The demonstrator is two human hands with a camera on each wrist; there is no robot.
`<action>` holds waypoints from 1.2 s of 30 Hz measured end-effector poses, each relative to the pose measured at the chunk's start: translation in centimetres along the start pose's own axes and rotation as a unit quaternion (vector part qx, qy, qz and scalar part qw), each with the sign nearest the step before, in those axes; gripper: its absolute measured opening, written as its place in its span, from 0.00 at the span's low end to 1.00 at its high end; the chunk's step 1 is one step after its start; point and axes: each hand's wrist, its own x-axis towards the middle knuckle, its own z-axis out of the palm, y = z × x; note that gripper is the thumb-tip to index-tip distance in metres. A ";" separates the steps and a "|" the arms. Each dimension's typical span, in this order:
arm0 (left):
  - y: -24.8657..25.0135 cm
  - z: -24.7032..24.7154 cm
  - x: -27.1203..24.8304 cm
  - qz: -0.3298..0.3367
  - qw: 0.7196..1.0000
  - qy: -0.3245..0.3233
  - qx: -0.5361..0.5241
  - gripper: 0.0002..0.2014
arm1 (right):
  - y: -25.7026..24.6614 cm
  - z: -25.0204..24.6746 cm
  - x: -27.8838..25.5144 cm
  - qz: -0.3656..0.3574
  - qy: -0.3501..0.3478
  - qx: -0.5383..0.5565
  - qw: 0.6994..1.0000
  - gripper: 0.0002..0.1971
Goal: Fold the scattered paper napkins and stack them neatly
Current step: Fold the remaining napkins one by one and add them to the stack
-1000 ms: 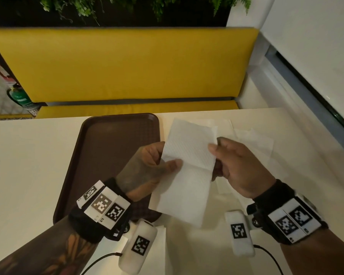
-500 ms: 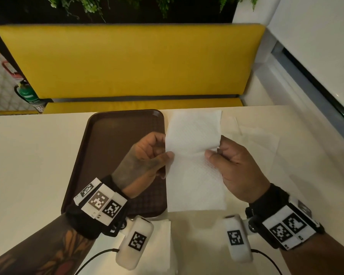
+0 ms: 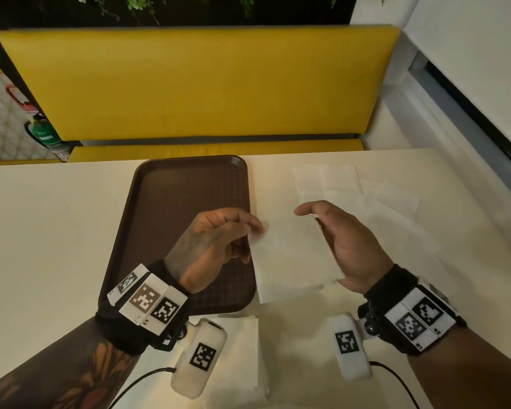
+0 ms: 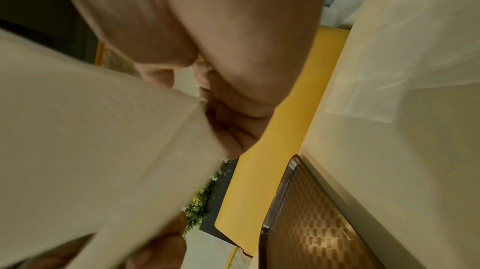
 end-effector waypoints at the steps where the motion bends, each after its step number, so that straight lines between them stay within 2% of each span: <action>1: 0.0 0.0 -0.1 0.007 1.000 0.004 0.016 0.06 | 0.1 0.0 0.0 -0.012 0.003 -0.032 0.999 0.09; 3: 0.0 0.0 -0.2 0.029 0.998 0.006 0.061 0.04 | 0.5 -0.2 0.2 -0.018 -0.008 -0.064 0.998 0.10; 7: -0.3 -0.4 -0.4 0.030 0.995 0.013 0.097 0.16 | 0.7 -0.2 0.3 -0.022 -0.020 -0.148 0.989 0.07; 11: -0.5 -1.2 -0.7 -0.024 0.994 0.004 0.106 0.21 | 0.9 0.5 -0.1 -0.008 -0.039 -0.207 0.978 0.06; 15: -1.9 -3.1 -1.6 -0.103 0.982 -0.012 0.159 0.18 | 2.1 1.4 -0.7 0.046 -0.115 -0.332 0.935 0.06; 19: -4.0 -4.7 -3.1 -0.167 0.938 -0.054 0.298 0.15 | 5.2 2.7 -0.9 0.097 -0.167 -0.390 0.900 0.07; 23: -7.0 -5.1 -4.6 -0.206 0.878 -0.091 0.423 0.13 | 9.4 4.0 -1.1 0.139 -0.199 -0.435 0.867 0.09; 25: -8.4 -5.2 -5.2 -0.215 0.853 -0.096 0.465 0.13 | 11.0 4.5 -1.2 0.149 -0.191 -0.440 0.865 0.10; 27: -9.6 -5.1 -5.8 -0.225 0.842 -0.092 0.481 0.14 | 12.2 5.0 -1.1 0.152 -0.175 -0.443 0.866 0.11; 32: -10.7 -4.1 -6.8 -0.241 0.828 -0.034 0.505 0.19 | 13.9 5.7 -1.4 0.129 -0.132 -0.520 0.834 0.13; 34: -10.3 -3.4 -7.2 -0.206 0.801 -0.012 0.563 0.22 | 13.9 6.0 -1.8 0.080 -0.105 -0.577 0.806 0.18; 36: -9.6 -2.8 -7.5 -0.144 0.772 -0.008 0.619 0.22 | 13.6 6.4 -2.5 -0.001 -0.094 -0.631 0.770 0.20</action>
